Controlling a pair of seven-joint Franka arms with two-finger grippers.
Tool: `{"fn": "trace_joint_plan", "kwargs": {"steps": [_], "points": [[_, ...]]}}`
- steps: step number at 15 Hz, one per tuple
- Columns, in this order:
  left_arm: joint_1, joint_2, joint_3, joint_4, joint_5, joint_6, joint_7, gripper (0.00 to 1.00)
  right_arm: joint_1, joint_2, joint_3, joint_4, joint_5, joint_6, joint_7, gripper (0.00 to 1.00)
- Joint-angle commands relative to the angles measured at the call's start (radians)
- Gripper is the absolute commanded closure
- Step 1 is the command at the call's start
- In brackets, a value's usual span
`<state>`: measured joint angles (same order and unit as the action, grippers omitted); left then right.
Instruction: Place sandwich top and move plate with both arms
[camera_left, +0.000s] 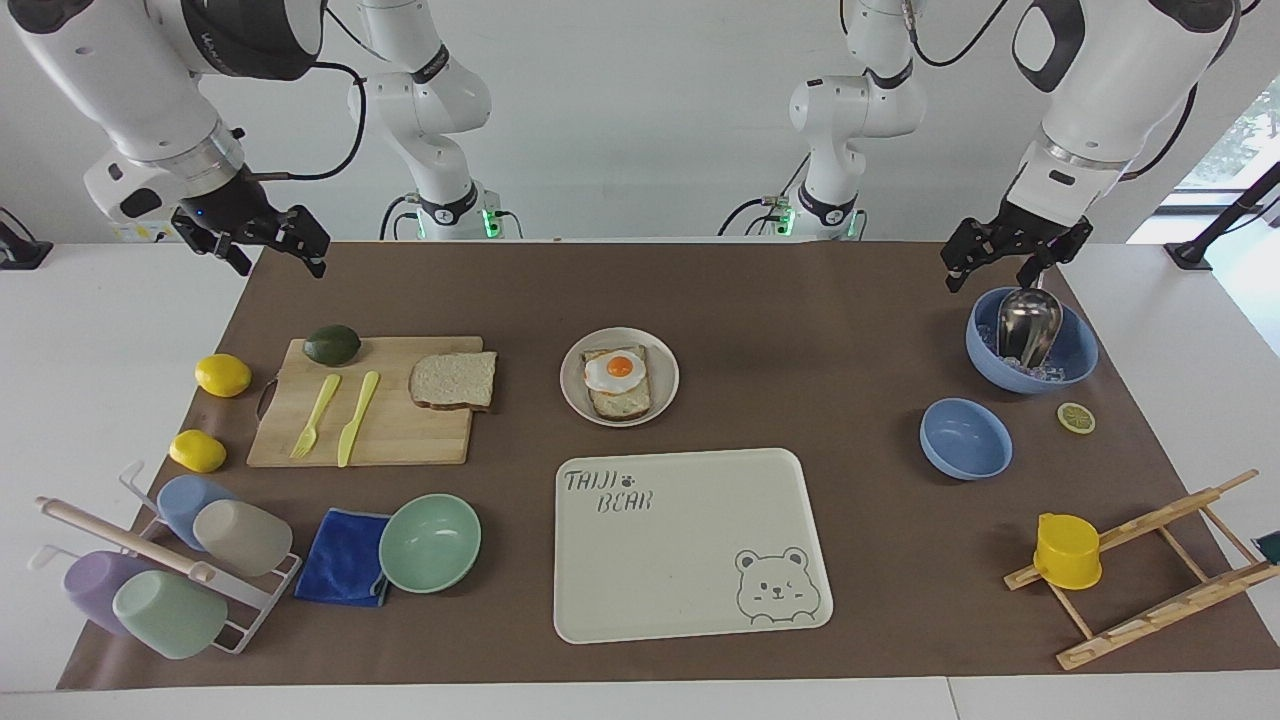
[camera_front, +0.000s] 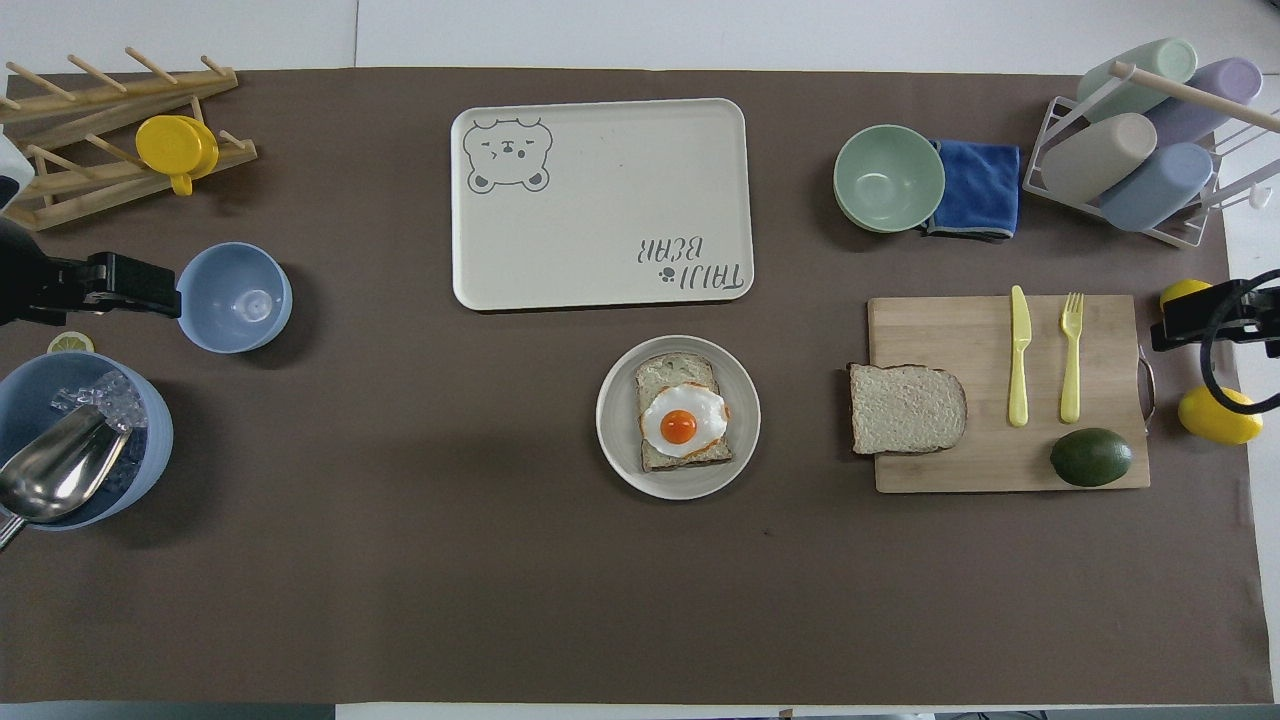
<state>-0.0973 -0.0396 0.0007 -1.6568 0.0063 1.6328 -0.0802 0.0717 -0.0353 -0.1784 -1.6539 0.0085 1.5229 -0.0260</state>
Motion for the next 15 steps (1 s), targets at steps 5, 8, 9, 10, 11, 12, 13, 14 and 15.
{"fn": "trace_joint_plan", "kwargs": {"steps": [5, 8, 9, 10, 11, 12, 13, 14, 15], "points": [[0.008, -0.008, -0.008, -0.005, 0.018, -0.008, 0.000, 0.00, -0.006, 0.012, 0.007, 0.023, -0.002, -0.015, -0.014, 0.00], [0.011, -0.008, -0.007, -0.005, 0.018, -0.008, 0.000, 0.00, -0.003, 0.012, 0.007, 0.023, 0.002, -0.017, -0.011, 0.00], [0.011, -0.008, -0.007, -0.005, 0.018, -0.007, 0.000, 0.00, -0.001, 0.012, 0.007, 0.022, 0.004, -0.015, -0.009, 0.00], [0.011, -0.008, -0.007, -0.005, 0.018, -0.007, 0.000, 0.00, -0.001, 0.012, 0.007, 0.016, 0.004, -0.015, -0.005, 0.00], [0.011, -0.008, -0.007, -0.005, 0.018, -0.007, 0.000, 0.00, 0.000, 0.011, 0.007, 0.005, 0.004, -0.017, -0.006, 0.00], [0.011, -0.008, -0.007, -0.005, 0.018, -0.007, 0.000, 0.00, -0.001, 0.011, 0.007, 0.002, 0.004, -0.015, -0.006, 0.00], [0.010, -0.008, -0.007, -0.005, 0.018, -0.007, 0.000, 0.00, 0.000, 0.009, 0.007, 0.002, 0.004, -0.018, -0.006, 0.00], [0.011, -0.008, -0.007, -0.005, 0.018, -0.007, 0.000, 0.00, 0.000, 0.008, 0.007, 0.002, 0.004, -0.018, -0.008, 0.00], [0.011, -0.008, -0.007, -0.005, 0.018, -0.007, 0.000, 0.00, 0.000, 0.008, 0.007, 0.003, 0.004, -0.018, -0.009, 0.00]]}}
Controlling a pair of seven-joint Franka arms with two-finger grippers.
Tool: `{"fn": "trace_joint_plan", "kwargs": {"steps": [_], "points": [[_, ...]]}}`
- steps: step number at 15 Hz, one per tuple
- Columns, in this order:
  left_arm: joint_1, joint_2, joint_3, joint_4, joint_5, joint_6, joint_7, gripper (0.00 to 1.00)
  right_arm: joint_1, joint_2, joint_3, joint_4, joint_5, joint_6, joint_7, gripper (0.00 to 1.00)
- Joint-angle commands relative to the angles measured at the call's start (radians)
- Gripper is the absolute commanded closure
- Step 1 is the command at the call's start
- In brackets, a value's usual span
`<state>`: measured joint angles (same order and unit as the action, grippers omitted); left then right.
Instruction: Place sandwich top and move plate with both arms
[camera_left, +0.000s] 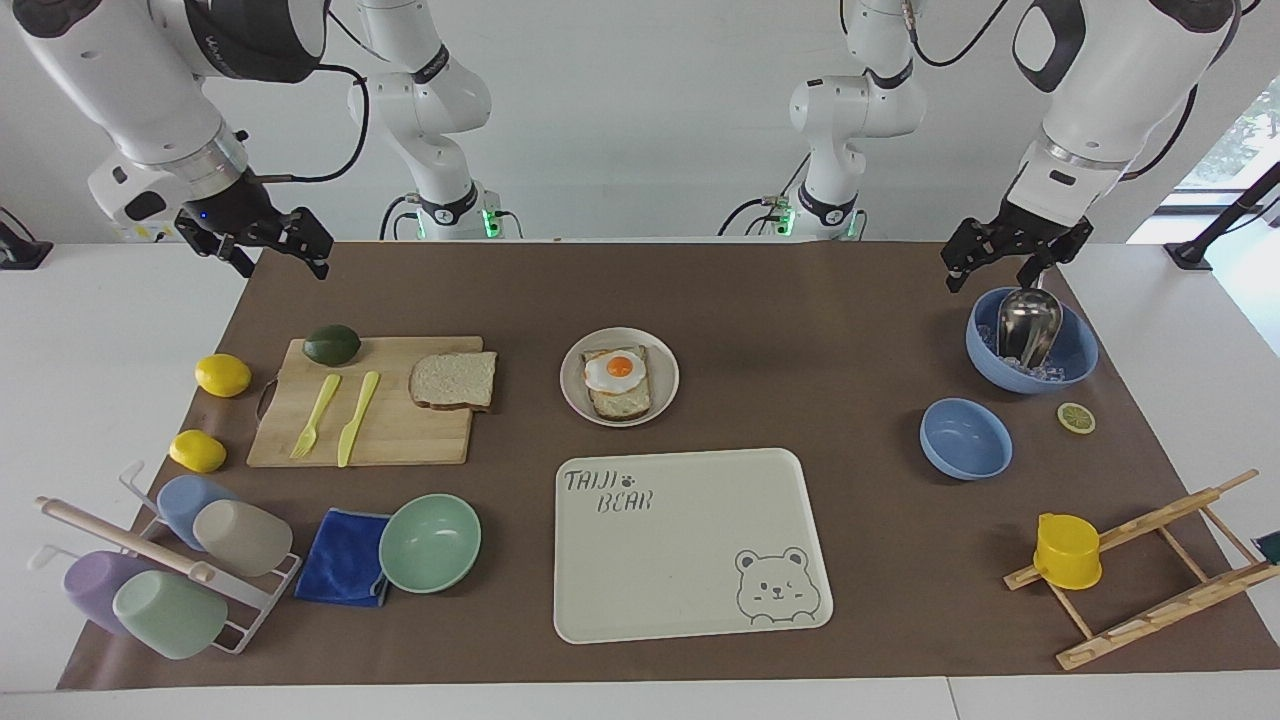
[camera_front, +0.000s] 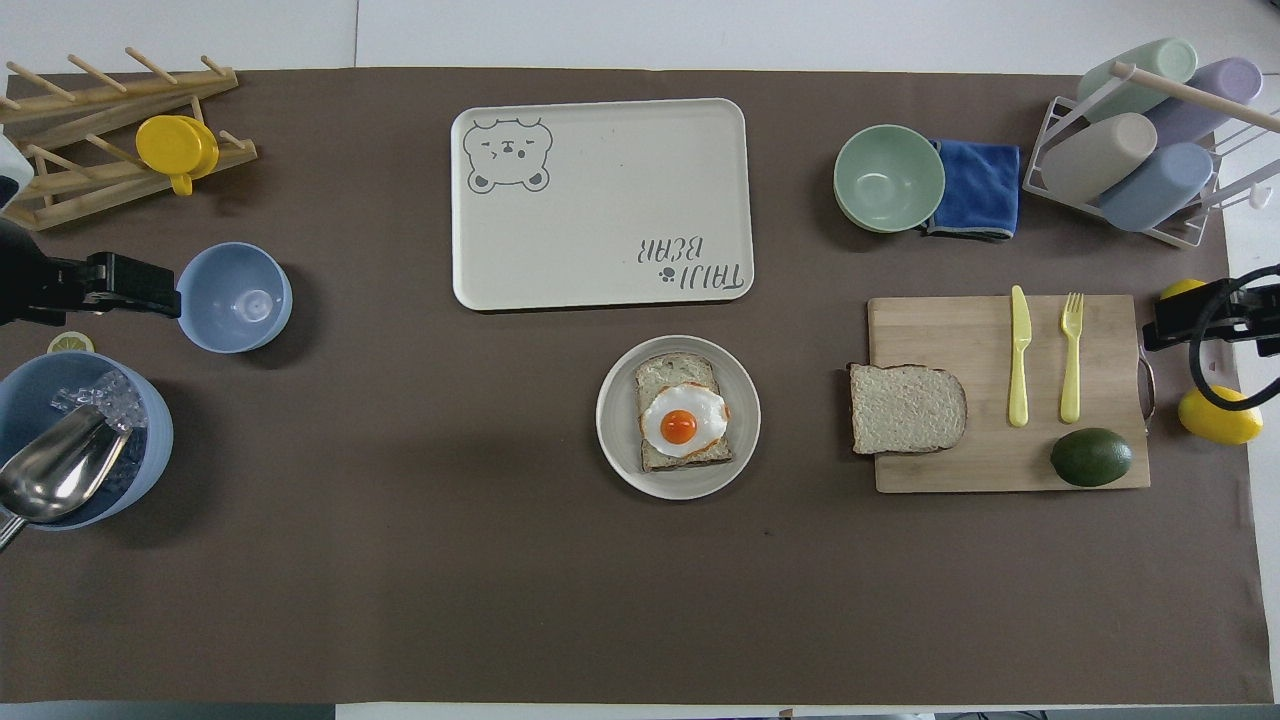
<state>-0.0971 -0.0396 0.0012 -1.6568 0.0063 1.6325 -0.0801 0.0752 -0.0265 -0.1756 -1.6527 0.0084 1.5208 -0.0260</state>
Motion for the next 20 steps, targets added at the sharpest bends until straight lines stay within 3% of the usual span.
{"fn": "trace_joint_plan", "kwargs": {"steps": [1, 3, 6, 10, 14, 16, 20], "points": [[0.011, -0.008, -0.007, -0.005, 0.018, -0.006, 0.000, 0.00, 0.000, -0.003, 0.004, 0.001, 0.005, -0.016, -0.021, 0.00], [0.011, -0.008, -0.007, -0.005, 0.018, -0.006, 0.000, 0.00, 0.026, -0.003, 0.016, -0.007, -0.007, -0.004, -0.032, 0.00], [0.011, -0.008, -0.007, -0.005, 0.018, -0.006, 0.000, 0.00, 0.165, 0.031, 0.018, -0.009, -0.141, -0.011, 0.105, 0.00], [0.011, -0.009, -0.007, -0.005, 0.018, -0.006, 0.000, 0.00, 0.334, 0.177, 0.019, 0.004, -0.222, 0.013, 0.295, 0.00], [0.011, -0.008, -0.007, -0.005, 0.018, -0.006, 0.000, 0.00, 0.426, 0.311, 0.019, 0.002, -0.228, 0.039, 0.496, 0.00], [0.011, -0.008, -0.007, -0.005, 0.018, -0.006, 0.000, 0.00, 0.517, 0.388, 0.019, -0.001, -0.335, 0.050, 0.602, 0.00], [0.011, -0.008, -0.007, -0.005, 0.018, -0.006, 0.000, 0.00, 0.541, 0.445, 0.022, -0.031, -0.373, 0.119, 0.711, 0.00]]}}
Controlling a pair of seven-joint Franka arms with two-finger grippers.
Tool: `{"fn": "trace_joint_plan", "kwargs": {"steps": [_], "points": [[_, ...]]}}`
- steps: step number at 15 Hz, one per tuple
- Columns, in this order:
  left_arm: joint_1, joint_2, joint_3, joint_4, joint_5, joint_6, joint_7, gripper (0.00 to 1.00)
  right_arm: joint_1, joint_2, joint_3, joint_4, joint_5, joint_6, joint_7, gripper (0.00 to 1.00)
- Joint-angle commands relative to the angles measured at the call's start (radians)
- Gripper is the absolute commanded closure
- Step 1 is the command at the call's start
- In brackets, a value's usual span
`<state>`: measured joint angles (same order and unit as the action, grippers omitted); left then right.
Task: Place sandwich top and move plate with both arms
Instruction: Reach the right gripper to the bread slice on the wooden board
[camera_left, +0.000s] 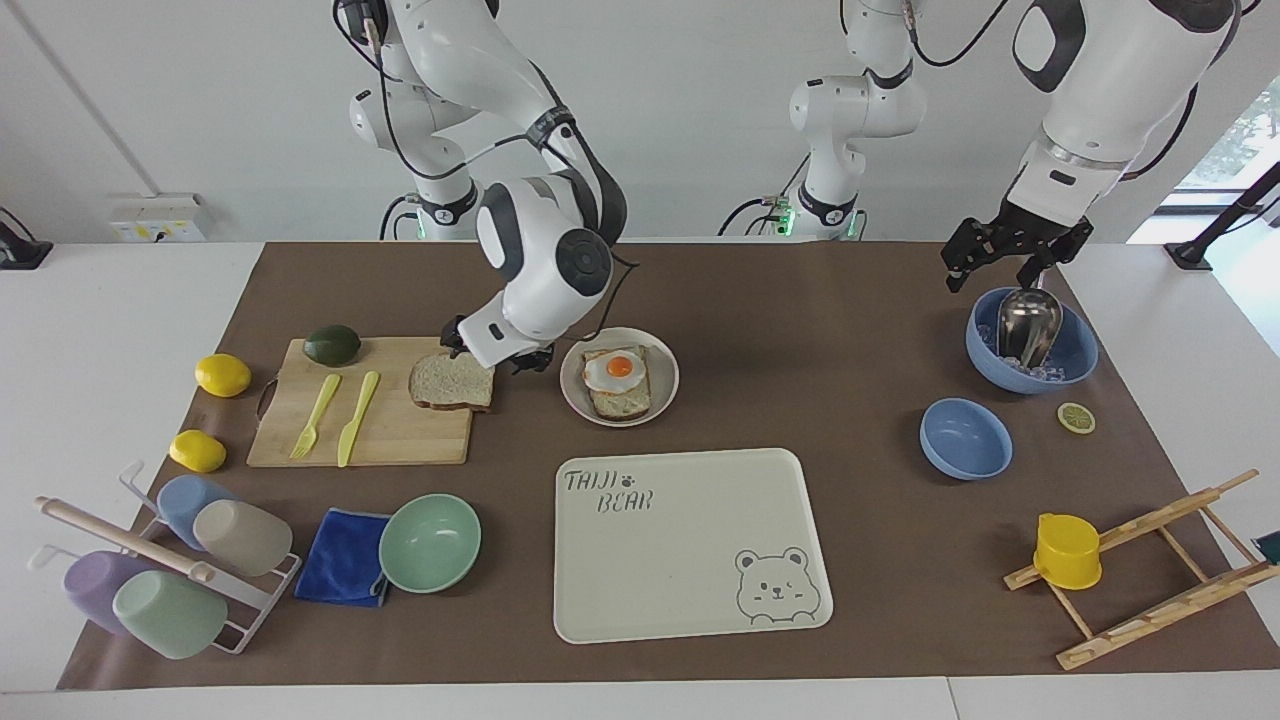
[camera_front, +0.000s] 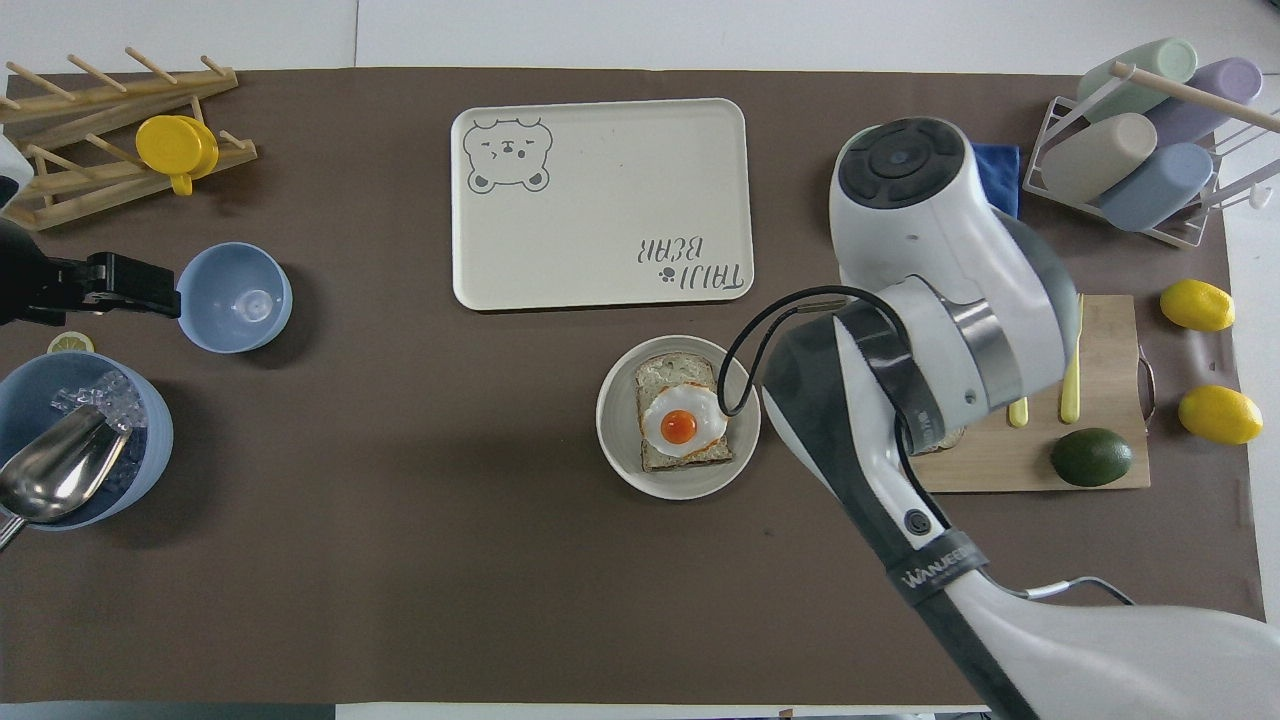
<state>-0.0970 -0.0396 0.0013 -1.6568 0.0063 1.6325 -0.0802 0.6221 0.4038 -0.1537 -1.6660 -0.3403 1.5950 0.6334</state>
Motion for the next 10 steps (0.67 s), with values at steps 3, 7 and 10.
{"fn": "trace_joint_plan", "kwargs": {"steps": [3, 7, 10], "points": [[0.011, -0.008, -0.007, -0.005, 0.018, -0.006, 0.000, 0.00, -0.004, -0.013, 0.000, -0.142, -0.022, 0.176, 0.087, 0.00], [0.011, -0.008, -0.007, -0.005, 0.018, -0.006, 0.000, 0.00, -0.001, -0.037, 0.000, -0.222, -0.048, 0.203, 0.097, 0.00], [0.011, -0.008, -0.007, -0.005, 0.018, -0.006, 0.000, 0.00, 0.001, -0.052, 0.000, -0.267, -0.077, 0.198, 0.098, 0.05]]}}
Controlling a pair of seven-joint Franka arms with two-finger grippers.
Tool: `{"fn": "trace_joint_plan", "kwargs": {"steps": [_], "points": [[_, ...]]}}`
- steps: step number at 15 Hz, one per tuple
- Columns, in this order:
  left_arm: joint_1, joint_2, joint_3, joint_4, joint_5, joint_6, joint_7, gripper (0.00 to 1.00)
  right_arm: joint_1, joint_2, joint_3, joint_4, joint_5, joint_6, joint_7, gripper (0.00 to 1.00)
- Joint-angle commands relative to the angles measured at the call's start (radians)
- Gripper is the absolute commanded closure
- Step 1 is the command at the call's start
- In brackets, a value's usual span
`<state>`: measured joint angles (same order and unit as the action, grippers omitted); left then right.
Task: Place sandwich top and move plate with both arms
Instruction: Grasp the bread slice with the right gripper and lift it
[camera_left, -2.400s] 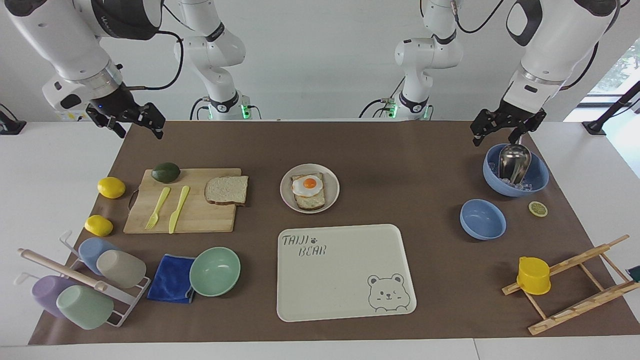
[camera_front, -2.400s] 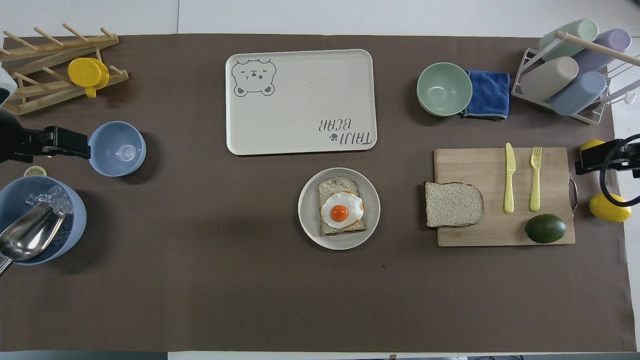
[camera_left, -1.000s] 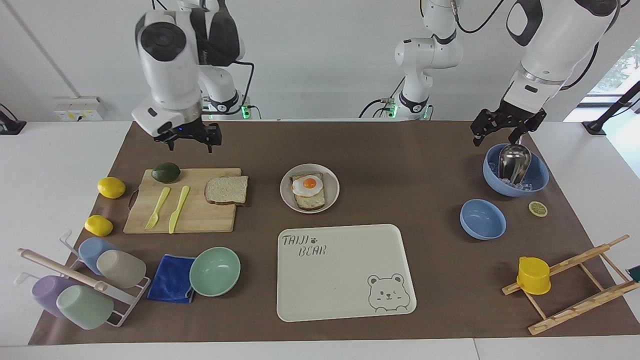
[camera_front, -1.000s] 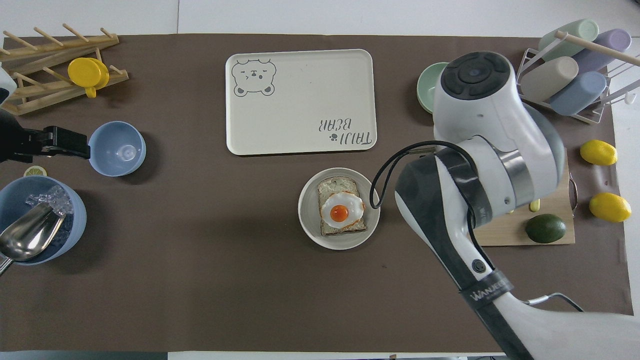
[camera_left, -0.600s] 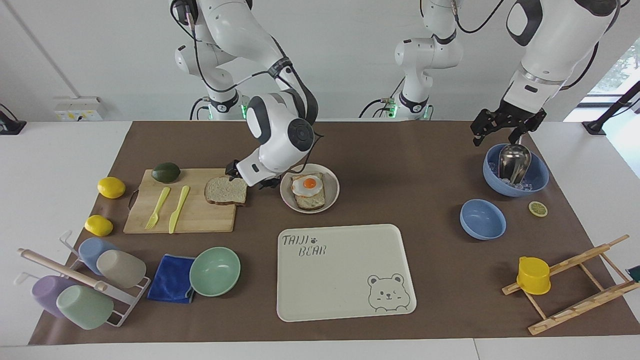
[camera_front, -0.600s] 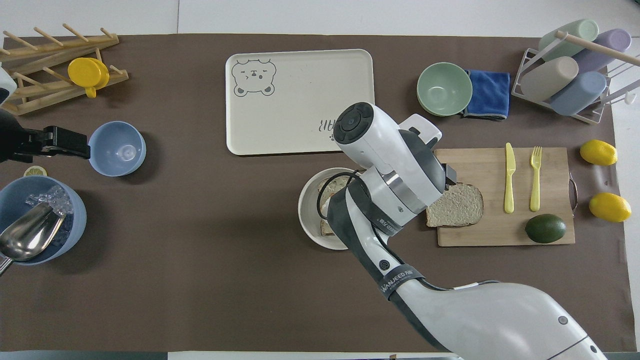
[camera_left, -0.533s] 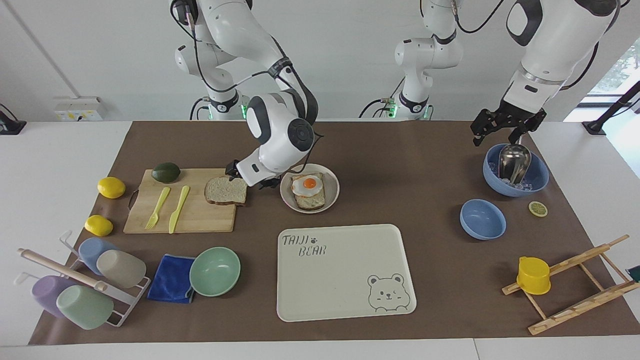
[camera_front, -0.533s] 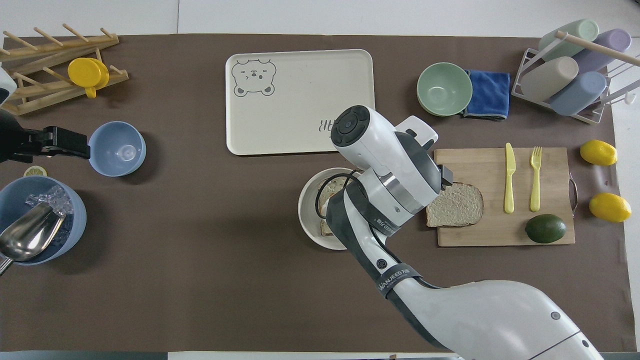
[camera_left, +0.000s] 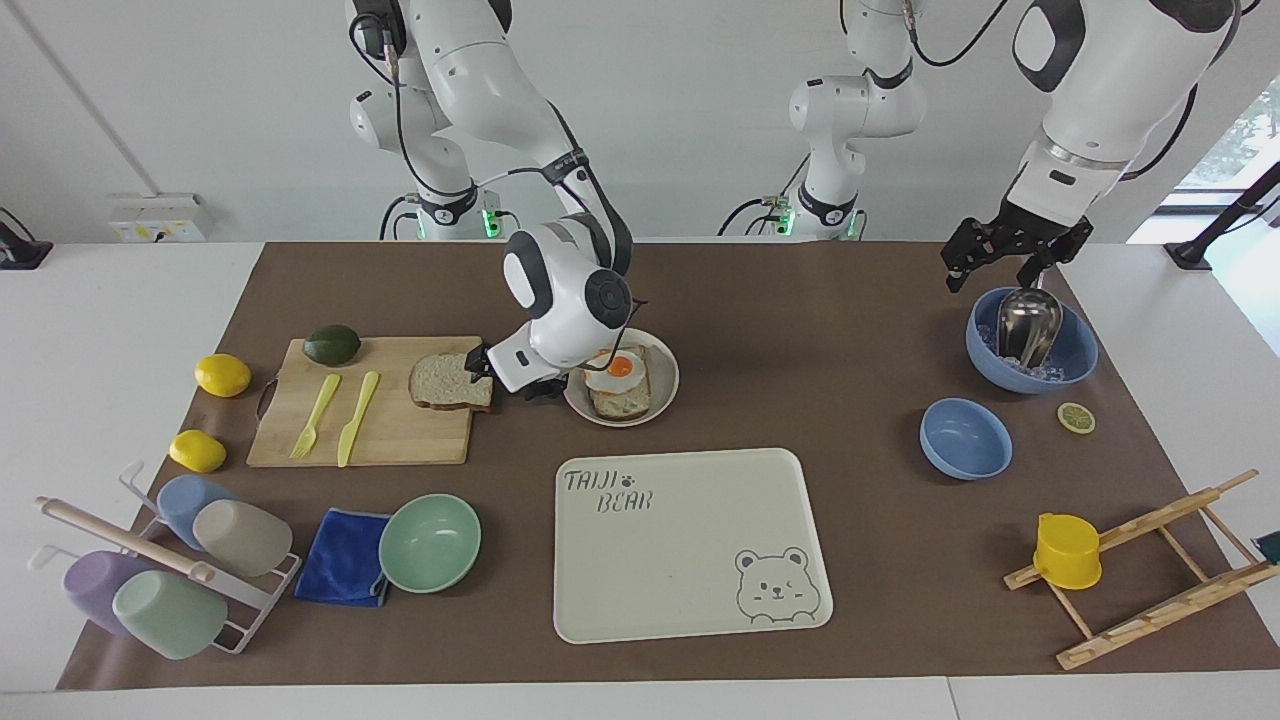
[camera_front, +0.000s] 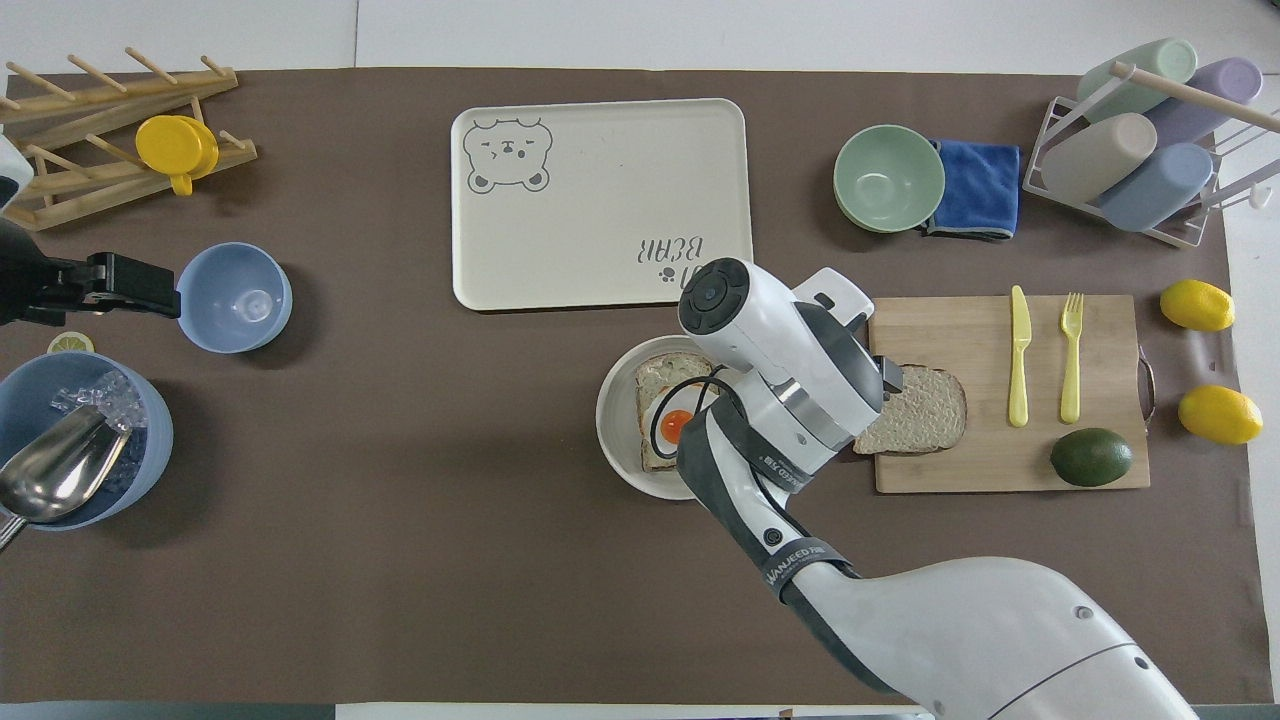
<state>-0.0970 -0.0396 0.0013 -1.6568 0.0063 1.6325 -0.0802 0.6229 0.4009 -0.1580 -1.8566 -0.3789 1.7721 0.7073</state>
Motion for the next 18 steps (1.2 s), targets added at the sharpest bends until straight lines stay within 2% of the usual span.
{"fn": "trace_joint_plan", "kwargs": {"steps": [1, 4, 7, 9, 10, 11, 15, 18], "points": [[0.011, -0.008, -0.007, -0.005, 0.018, -0.006, 0.000, 0.00, -0.002, -0.063, 0.005, -0.108, -0.064, 0.029, 0.024, 0.08], [0.011, -0.008, -0.007, -0.005, 0.018, -0.006, 0.000, 0.00, -0.015, -0.067, 0.005, -0.130, -0.074, 0.052, 0.017, 0.12], [0.011, -0.008, -0.007, -0.005, 0.018, -0.006, 0.000, 0.00, -0.014, -0.067, 0.003, -0.130, -0.074, 0.050, 0.015, 0.31], [0.011, -0.008, -0.007, -0.005, 0.018, -0.006, 0.000, 0.00, -0.014, -0.067, 0.005, -0.130, -0.074, 0.049, 0.012, 0.50], [0.011, -0.008, -0.007, -0.005, 0.018, -0.006, 0.000, 0.00, -0.015, -0.067, 0.005, -0.131, -0.074, 0.050, 0.006, 0.69], [0.011, -0.008, -0.007, -0.005, 0.018, -0.006, 0.000, 0.00, -0.014, -0.067, 0.005, -0.131, -0.074, 0.050, -0.008, 1.00], [0.011, -0.008, -0.007, -0.005, 0.018, -0.006, 0.000, 0.00, -0.012, -0.060, 0.005, -0.099, -0.080, 0.037, -0.022, 1.00], [0.010, -0.008, -0.009, -0.005, 0.018, -0.006, 0.000, 0.00, -0.012, -0.045, 0.006, 0.023, -0.071, -0.066, -0.107, 1.00]]}}
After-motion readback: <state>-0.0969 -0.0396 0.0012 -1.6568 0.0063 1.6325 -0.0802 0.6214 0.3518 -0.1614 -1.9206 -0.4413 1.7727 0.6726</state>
